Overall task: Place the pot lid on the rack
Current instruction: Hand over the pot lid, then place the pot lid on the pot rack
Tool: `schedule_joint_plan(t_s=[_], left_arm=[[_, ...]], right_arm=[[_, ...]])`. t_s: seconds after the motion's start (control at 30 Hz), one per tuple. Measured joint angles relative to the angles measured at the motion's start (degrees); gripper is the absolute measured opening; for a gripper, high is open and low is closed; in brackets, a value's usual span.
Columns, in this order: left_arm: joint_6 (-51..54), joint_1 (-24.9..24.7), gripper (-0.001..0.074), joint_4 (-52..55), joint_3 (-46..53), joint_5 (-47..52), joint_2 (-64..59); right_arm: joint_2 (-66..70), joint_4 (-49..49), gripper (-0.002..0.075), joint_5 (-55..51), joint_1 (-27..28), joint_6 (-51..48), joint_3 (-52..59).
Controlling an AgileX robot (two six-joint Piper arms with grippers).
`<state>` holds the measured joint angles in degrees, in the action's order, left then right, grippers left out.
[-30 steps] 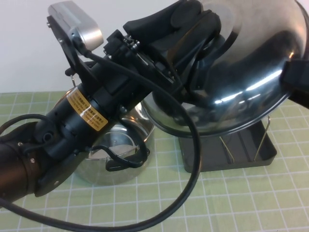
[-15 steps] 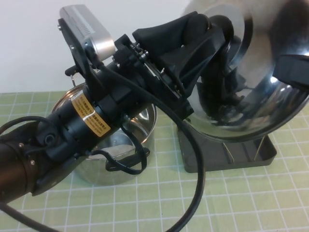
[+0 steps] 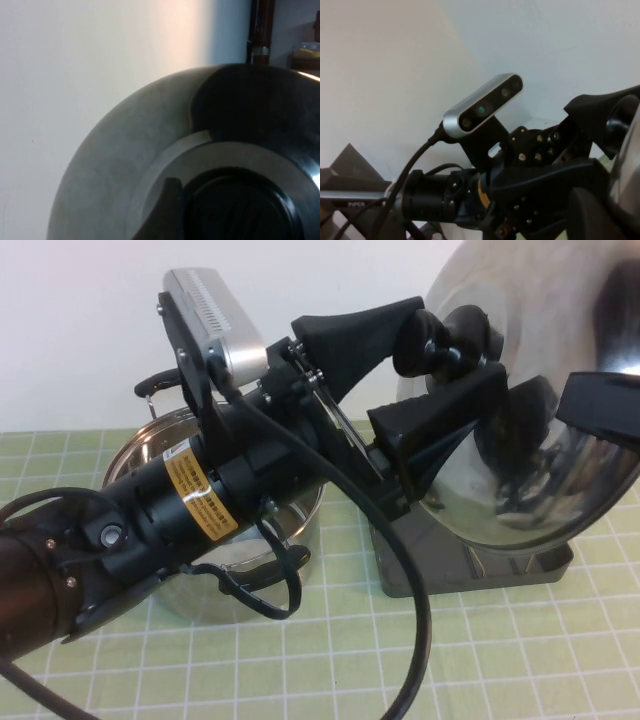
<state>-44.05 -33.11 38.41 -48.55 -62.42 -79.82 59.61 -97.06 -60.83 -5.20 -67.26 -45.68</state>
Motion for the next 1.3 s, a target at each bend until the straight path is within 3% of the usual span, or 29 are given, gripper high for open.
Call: schedule_joint_plan(t_s=[0.2, 0.37, 0.43, 0.73, 1.2, 1.3], left_arm=[[-0.5, 0.0, 0.066, 0.2, 0.0, 1.0, 0.0], [-0.7, 0.1, 0.0521, -0.1, 0.0, 1.5, -0.1], [-0.7, 0.1, 0.0498, -0.2, 0.0, 2.5, -0.1], [-4.4, 0.0, 0.0678, 0.8, 0.0, 4.5, -0.1], [0.4, -0.2, 0.0692, -5.9, 0.0, 7.6, 0.2], [0.9, -0.2, 0.0667, -6.7, 0.0, 8.0, 0.5]], right_arm=[[0.0, 0.6, 0.0052, 2.5, -0.4, -3.5, 0.0], [-0.3, 1.0, 0.0052, 3.1, -0.6, -6.0, 0.0], [-0.4, 1.0, 0.0052, 3.0, -0.6, -6.5, 0.0], [-0.3, 1.1, 0.0049, 3.9, -0.6, -7.7, 0.0], [0.3, 1.2, 0.0046, 8.6, 0.1, -11.0, 0.0], [0.3, 1.2, 0.0046, 9.2, 0.1, -13.8, 0.0]])
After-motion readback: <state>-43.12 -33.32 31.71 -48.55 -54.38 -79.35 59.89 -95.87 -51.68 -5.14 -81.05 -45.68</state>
